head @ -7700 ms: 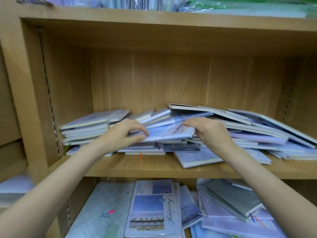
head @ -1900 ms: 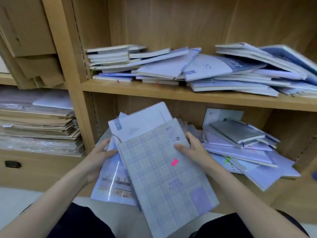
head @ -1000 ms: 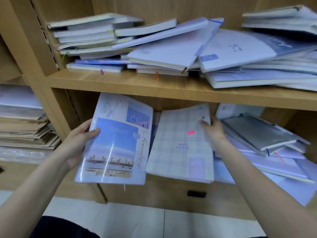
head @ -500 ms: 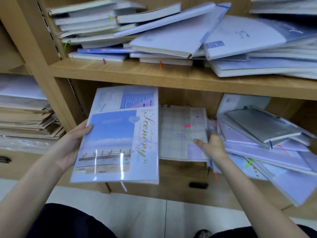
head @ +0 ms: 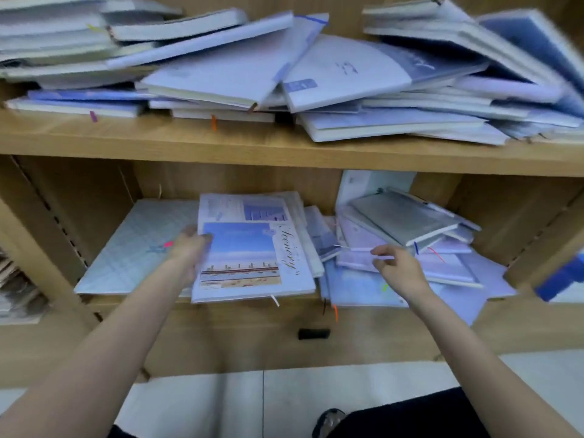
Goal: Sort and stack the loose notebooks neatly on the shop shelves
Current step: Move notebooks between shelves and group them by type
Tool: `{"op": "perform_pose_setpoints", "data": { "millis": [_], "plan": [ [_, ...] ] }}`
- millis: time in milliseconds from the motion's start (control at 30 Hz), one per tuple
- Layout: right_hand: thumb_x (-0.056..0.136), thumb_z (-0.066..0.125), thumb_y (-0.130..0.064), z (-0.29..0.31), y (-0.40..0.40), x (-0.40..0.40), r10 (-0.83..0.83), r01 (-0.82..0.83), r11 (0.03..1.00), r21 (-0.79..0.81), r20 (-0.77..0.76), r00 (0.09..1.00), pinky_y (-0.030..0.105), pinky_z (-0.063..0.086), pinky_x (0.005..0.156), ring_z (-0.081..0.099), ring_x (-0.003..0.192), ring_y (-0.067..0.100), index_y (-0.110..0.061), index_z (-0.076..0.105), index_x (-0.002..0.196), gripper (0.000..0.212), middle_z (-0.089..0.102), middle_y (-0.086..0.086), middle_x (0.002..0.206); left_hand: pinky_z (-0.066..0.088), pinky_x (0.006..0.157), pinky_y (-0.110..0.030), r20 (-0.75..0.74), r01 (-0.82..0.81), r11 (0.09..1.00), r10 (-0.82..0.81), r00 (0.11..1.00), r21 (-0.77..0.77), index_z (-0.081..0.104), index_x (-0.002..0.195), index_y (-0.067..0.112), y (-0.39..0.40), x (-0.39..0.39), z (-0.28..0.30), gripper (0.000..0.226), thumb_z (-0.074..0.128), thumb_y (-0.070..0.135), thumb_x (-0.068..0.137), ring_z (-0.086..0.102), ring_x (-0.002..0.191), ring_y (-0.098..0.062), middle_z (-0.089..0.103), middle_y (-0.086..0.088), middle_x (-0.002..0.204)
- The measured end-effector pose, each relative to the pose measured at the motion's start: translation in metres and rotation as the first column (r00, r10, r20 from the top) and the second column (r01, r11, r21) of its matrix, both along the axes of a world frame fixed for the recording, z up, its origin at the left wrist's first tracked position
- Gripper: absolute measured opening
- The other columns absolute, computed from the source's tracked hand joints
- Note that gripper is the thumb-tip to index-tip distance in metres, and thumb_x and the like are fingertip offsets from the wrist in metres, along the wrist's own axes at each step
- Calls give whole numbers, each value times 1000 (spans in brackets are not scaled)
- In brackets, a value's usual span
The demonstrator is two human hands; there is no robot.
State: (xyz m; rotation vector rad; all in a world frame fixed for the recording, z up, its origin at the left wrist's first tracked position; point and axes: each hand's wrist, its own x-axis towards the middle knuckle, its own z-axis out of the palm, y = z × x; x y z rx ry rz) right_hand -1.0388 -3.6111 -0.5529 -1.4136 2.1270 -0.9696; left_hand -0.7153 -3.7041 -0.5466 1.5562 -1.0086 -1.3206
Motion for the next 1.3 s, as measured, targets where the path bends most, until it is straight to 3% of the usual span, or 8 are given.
{"op": "perform_pose_setpoints", "data": {
  "millis": [100,267,433,600,733,867,1133,1300],
  "plan": [
    [88,56,-2,6,6,-19,-31,30,998,-54,-20,999,22,34,60,56,85,25,-1,63,110,23,64,16,106,32,102,-45,774,145,989,-64,630,-37,10,150,19,-4,-15,1,72,53,24,92,38,124,-41,30,-26,143],
    [85,65,-7,1,1,-38,-10,-2,996,-87,-147,989,22,34,74,59,100,31,0,62,108,24,62,18,109,10,113,-51,823,684,718,-462,329,130,14,147,39,41,-83,5,79,49,64,82,1,143,-35,6,-6,158],
    [70,77,-8,-10,-15,-50,38,-117,987,-107,-555,831,46,38,93,49,109,46,4,63,103,38,54,28,114,-4,106,-69,892,632,723,-439,110,278,9,145,47,43,-134,-4,66,40,64,88,-20,134,-52,-17,-16,155],
    [76,72,-24,-9,-34,-71,35,76,990,118,-734,678,52,25,103,29,129,39,-7,52,121,52,39,21,135,-6,103,-72,896,640,701,-441,44,314,21,142,46,30,-143,-8,62,42,64,87,-24,131,-55,-20,-18,153],
    [78,66,-12,-13,-37,-81,56,41,992,117,-717,695,49,47,82,32,121,38,-4,49,124,49,44,19,126,-2,105,-71,882,662,667,-470,17,342,33,135,46,21,-140,-3,58,46,67,82,-21,133,-54,-14,-17,155],
    [84,57,-8,-7,-40,-77,82,79,984,159,-801,593,38,43,67,39,118,36,-4,50,122,38,50,16,120,-3,105,-71,880,666,654,-475,-8,359,36,132,46,20,-141,-1,58,47,70,80,-21,133,-54,-15,-17,155],
    [86,54,-24,49,-34,-55,83,2,995,95,-881,467,29,33,61,62,89,34,-10,60,102,22,65,15,95,1,107,-67,888,692,643,-460,4,329,44,122,48,20,-128,0,48,39,73,81,-18,136,-51,-10,-13,156],
    [51,84,-42,43,-12,8,3,-238,965,-114,-897,442,18,31,42,59,42,22,-13,61,62,39,58,7,47,-5,110,-63,848,678,680,-506,159,278,46,128,50,19,-123,6,50,22,69,88,-17,139,-43,-8,-7,158]
  ]
}}
